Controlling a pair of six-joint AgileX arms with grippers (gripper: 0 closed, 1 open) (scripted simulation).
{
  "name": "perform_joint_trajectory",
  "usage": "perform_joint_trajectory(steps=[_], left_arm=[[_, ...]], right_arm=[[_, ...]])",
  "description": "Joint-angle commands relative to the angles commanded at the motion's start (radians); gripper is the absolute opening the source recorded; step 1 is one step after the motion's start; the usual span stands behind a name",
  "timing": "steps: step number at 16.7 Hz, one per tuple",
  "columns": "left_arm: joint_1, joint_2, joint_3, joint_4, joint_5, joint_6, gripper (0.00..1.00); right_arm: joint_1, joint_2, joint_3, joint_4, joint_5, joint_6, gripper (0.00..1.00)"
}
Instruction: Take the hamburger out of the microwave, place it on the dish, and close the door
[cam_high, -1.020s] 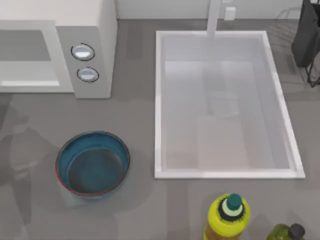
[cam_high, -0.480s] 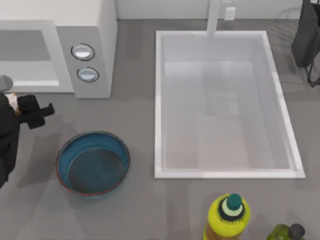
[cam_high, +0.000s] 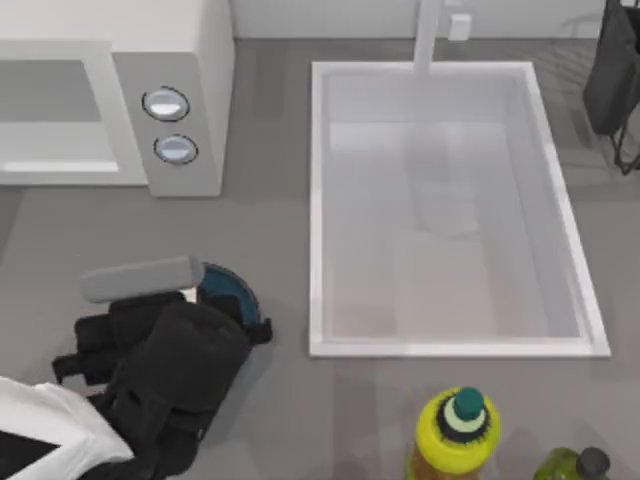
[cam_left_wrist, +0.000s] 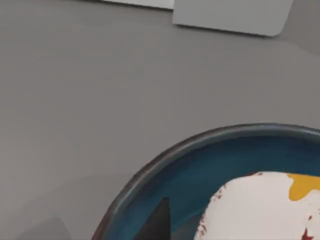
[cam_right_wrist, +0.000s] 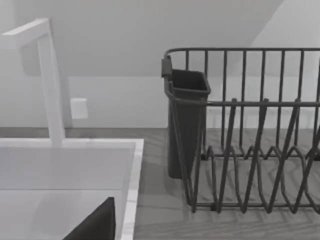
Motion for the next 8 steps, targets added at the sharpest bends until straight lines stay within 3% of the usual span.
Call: perform_joint_trajectory(steps=[4,8], left_arm=[[-0.143,-0.019,-0.015,-0.072,-0.111,-0.097,0.0],[-0.153,-0.021,-0.016,-0.077,-0.119,-0.104,0.0]], right_arm=[[0.0,0.0,0.0,0.0,0.0,0.0,1.0],[0.0,0.0,0.0,0.0,0.0,0.0,1.0]])
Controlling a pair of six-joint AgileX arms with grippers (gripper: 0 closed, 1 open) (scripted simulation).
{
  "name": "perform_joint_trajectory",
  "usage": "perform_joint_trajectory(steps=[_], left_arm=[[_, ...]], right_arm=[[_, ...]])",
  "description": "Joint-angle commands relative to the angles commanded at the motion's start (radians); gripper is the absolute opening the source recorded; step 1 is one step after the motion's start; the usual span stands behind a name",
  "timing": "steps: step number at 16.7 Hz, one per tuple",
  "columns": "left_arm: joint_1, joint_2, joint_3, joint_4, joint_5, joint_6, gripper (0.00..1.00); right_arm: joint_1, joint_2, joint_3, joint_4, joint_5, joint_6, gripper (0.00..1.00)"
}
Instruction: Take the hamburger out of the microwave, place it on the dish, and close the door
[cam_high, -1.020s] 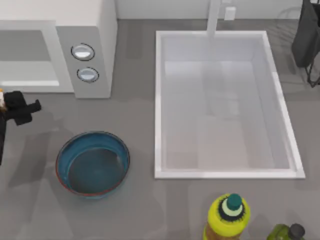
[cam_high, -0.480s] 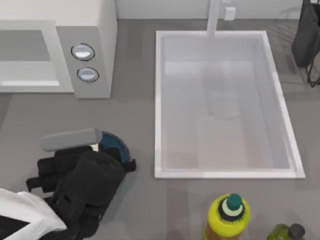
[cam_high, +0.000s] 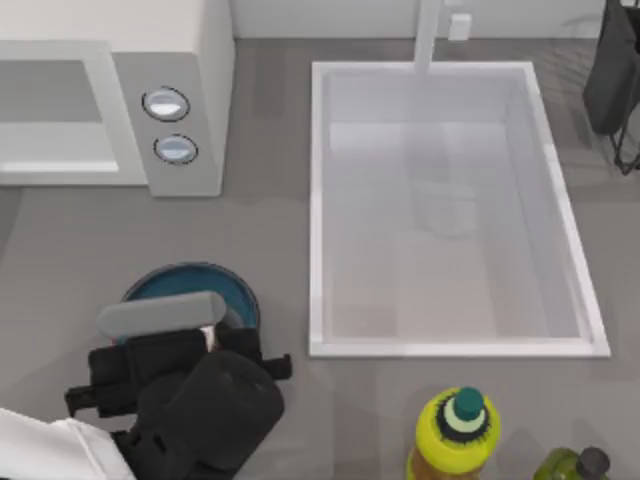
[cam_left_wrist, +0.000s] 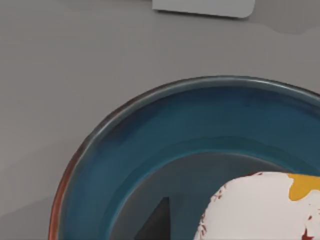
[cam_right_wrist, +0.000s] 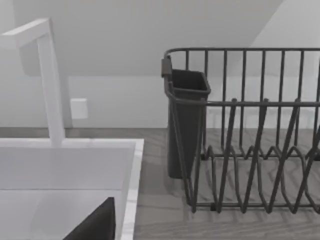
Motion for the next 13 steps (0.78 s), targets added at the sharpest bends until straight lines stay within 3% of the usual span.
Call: perform_joint_trajectory(steps=[4,13], left_arm=[[0.017,0.026,0.007,0.031,0.012,0.017,0.0],[0.134,0.22,0.03,0.305,0.102,0.142,0.0]], right_arm=[[0.0,0.0,0.0,0.0,0.0,0.0,1.0],[0.0,0.0,0.0,0.0,0.0,0.0,1.0]])
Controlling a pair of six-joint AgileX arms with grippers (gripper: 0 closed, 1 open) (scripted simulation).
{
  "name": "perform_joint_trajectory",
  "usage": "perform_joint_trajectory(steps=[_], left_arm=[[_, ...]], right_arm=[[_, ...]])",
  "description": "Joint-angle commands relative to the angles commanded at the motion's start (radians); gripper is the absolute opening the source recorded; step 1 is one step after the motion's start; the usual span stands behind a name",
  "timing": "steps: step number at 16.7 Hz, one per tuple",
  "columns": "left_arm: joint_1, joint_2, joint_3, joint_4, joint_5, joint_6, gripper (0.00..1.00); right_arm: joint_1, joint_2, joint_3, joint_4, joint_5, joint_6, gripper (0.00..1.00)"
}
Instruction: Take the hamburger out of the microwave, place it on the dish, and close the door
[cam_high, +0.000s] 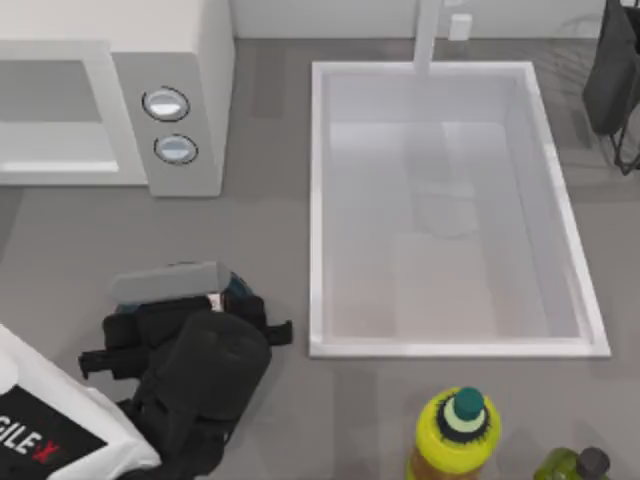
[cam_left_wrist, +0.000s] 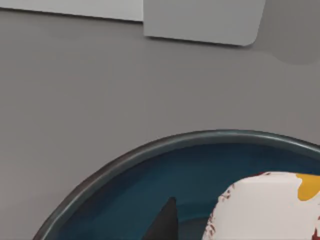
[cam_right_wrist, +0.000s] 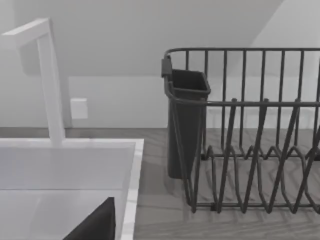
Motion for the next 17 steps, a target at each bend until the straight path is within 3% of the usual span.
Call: perform_joint_trajectory(steps=[5,17], left_arm=[[0.008,0.016,-0.002,0.016,0.007,0.008,0.0],[0.008,0.016,-0.002,0.016,0.007,0.008,0.9]], right_arm=[[0.0,0.0,0.0,0.0,0.0,0.0,1.0],[0.0,0.0,0.0,0.0,0.0,0.0,1.0]])
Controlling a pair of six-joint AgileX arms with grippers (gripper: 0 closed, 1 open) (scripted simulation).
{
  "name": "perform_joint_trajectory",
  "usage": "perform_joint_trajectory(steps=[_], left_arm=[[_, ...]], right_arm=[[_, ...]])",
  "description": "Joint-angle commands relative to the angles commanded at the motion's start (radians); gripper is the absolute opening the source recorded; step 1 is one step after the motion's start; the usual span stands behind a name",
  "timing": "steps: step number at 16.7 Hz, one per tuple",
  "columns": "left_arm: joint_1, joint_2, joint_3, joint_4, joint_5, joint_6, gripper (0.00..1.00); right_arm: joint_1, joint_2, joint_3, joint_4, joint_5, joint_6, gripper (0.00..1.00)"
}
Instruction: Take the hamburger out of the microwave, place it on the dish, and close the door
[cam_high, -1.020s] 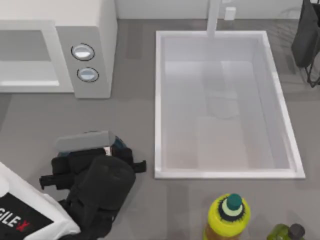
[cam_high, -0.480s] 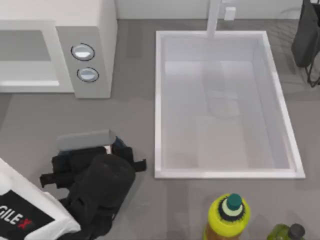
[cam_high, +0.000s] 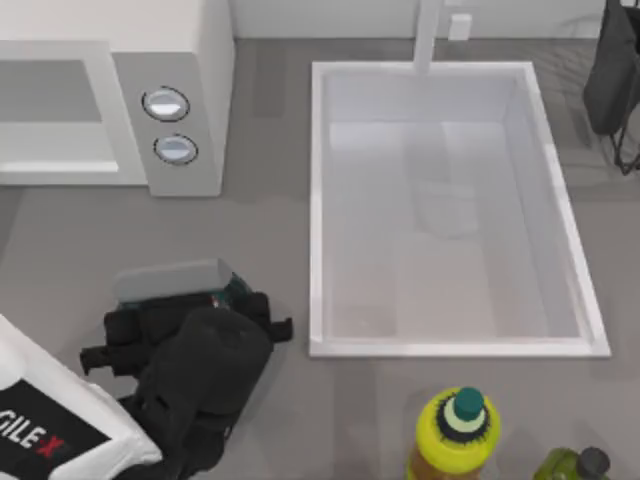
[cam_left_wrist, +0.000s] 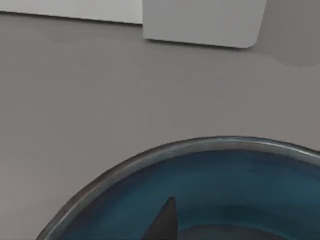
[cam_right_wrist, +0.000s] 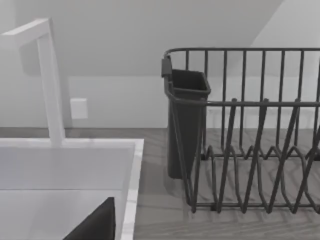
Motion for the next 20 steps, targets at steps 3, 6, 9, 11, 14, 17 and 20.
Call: perform_joint_trajectory(steps=[3,6,9,11,14,17,20], left_arm=[[0.0,0.0,0.0,0.0,0.0,0.0,1.0],[0.0,0.0,0.0,0.0,0.0,0.0,1.0],[0.0,0.0,0.0,0.0,0.0,0.0,1.0],[-0.006,-0.034,0.027,-0.017,-0.02,0.027,1.0],[0.027,-0.098,0.012,-0.047,0.012,0.047,1.0],[0.101,-0.258,-0.023,-0.115,0.086,0.093,1.0],[0.208,-0.51,-0.073,-0.214,0.193,0.159,1.0]], right_arm=[[0.0,0.0,0.0,0.0,0.0,0.0,1.0],[0.0,0.0,0.0,0.0,0.0,0.0,1.0],[0.0,0.0,0.0,0.0,0.0,0.0,1.0],[0.0,0.0,0.0,0.0,0.0,0.0,1.0],[0.0,0.0,0.0,0.0,0.0,0.0,1.0],[0.0,0.0,0.0,0.0,0.0,0.0,1.0],[0.0,0.0,0.0,0.0,0.0,0.0,1.0]])
